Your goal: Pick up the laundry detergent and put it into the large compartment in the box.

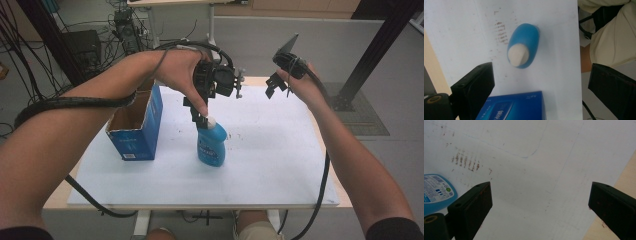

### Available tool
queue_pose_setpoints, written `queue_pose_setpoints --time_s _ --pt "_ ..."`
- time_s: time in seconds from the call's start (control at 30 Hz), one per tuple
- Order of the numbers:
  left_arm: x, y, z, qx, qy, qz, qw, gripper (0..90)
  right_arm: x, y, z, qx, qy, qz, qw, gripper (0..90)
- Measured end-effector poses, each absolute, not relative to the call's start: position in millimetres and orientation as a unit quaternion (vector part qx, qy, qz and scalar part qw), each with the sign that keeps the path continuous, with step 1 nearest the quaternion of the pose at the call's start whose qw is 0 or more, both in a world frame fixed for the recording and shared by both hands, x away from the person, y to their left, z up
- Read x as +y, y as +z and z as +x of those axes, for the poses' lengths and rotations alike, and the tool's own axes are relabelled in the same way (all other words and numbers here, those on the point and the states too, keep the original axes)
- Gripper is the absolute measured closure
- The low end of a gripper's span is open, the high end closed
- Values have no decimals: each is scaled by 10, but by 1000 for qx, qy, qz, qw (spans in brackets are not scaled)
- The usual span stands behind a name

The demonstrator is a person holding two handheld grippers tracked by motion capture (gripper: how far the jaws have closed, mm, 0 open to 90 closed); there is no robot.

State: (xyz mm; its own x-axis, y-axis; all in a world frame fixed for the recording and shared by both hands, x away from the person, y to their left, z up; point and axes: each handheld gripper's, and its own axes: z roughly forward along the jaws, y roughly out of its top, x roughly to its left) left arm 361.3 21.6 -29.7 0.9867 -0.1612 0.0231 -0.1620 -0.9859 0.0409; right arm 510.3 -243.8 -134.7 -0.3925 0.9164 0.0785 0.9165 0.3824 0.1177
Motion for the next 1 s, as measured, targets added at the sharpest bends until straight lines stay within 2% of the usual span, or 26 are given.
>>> queue_pose_setpoints --time_s 1.0 --pt "156 -658 3858 -90 -6 996 13 66 -2473 -1323 5081 -830 -73 -552 1 53"
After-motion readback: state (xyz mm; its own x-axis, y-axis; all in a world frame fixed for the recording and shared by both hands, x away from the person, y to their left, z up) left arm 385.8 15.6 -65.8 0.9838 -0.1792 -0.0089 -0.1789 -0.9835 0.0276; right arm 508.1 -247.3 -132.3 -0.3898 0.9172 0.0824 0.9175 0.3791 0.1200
